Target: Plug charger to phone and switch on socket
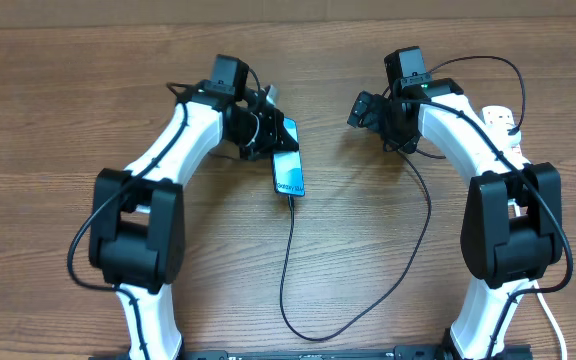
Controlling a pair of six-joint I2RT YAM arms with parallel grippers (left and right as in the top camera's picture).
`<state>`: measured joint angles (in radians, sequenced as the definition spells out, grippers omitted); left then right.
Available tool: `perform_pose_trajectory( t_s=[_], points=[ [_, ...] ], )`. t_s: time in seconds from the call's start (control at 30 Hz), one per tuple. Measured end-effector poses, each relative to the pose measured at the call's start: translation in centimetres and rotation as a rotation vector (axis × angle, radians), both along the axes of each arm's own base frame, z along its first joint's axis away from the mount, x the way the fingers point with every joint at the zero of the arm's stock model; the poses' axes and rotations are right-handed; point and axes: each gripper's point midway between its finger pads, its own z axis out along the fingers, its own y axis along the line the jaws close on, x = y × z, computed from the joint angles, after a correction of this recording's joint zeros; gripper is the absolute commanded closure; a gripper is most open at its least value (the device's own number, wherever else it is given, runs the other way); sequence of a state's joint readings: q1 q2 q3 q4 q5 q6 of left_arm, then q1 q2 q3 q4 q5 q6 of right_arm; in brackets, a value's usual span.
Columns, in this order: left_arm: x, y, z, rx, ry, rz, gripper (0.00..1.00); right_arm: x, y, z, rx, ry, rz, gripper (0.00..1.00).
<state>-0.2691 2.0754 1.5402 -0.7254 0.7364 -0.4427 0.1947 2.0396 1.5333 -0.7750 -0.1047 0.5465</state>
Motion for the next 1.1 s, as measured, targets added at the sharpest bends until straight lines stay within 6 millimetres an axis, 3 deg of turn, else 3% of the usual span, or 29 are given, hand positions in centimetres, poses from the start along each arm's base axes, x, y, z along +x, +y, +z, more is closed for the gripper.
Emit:
perform_pose_trajectory(
  t_s=[0.2,1.1],
  points=[
    [0.2,-1.1,-3.1,-0.047,0.018,-0.049,0.96,-0.1,0.0,0.0,-0.001,0.002,0.001,0.00],
    [1.5,-2.0,-3.0,-0.035,-0.086,-0.071,0.96,-0.4,-0.1,-0.1,-0.009,0.012,0.018,0.00]
  ],
)
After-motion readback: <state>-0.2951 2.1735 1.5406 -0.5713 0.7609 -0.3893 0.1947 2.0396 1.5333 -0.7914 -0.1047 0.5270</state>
